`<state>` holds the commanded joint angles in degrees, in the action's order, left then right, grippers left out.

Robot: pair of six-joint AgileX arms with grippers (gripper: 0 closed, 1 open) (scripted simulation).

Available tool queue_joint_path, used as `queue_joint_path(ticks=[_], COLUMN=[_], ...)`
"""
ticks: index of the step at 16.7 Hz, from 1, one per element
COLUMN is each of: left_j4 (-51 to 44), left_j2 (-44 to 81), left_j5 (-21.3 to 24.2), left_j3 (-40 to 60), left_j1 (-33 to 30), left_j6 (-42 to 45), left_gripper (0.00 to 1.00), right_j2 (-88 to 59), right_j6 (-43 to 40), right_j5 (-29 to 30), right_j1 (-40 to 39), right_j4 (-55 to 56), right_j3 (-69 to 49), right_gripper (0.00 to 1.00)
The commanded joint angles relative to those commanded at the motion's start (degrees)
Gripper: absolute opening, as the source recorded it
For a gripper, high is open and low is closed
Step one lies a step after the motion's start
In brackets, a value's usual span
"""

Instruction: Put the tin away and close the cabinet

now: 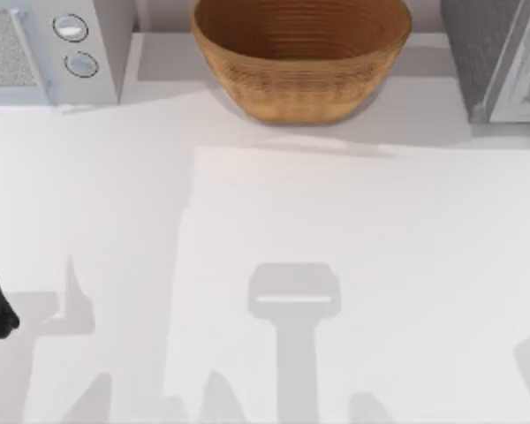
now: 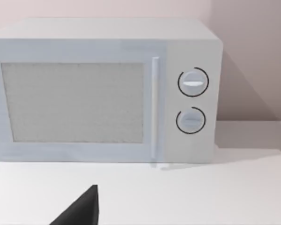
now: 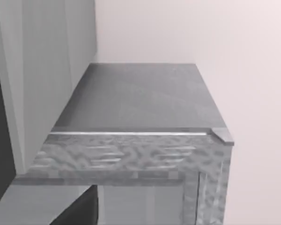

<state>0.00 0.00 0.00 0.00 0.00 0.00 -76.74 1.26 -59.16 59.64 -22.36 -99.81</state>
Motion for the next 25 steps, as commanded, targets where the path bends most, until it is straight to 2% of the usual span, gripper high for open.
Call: queue_joint_path(ticks=[5, 9, 13, 21, 25], left_j4=[0.0, 0.0, 0.0, 0.0, 0.0], left_j2=[0.0, 0.0, 0.0, 0.0, 0.0], left_j5=[0.0, 0.0, 0.0, 0.0, 0.0], left_j3=[0.0, 0.0, 0.0, 0.0, 0.0], left_j1=[0.0, 0.0, 0.0, 0.0, 0.0], left_j6=[0.0, 0.0, 0.0, 0.0, 0.0], left_gripper=[1.00, 1.00, 1.00, 1.00, 1.00], right_j2=[-0.1, 0.1, 0.5, 1.7, 2.1], right_j6=[0.0, 0.0, 0.0, 0.0, 0.1], right_j5=[0.6, 8.6, 23.2, 59.4, 74.6], right_j1=[-0.9, -8.9, -23.5, -59.7, -74.9], right_j4=[0.2, -0.1, -0.6, -1.9, -2.4], right_j3=[0.0, 0.1, 0.3, 0.8, 1.0], right_gripper=[1.00, 1.00, 1.00, 1.00, 1.00])
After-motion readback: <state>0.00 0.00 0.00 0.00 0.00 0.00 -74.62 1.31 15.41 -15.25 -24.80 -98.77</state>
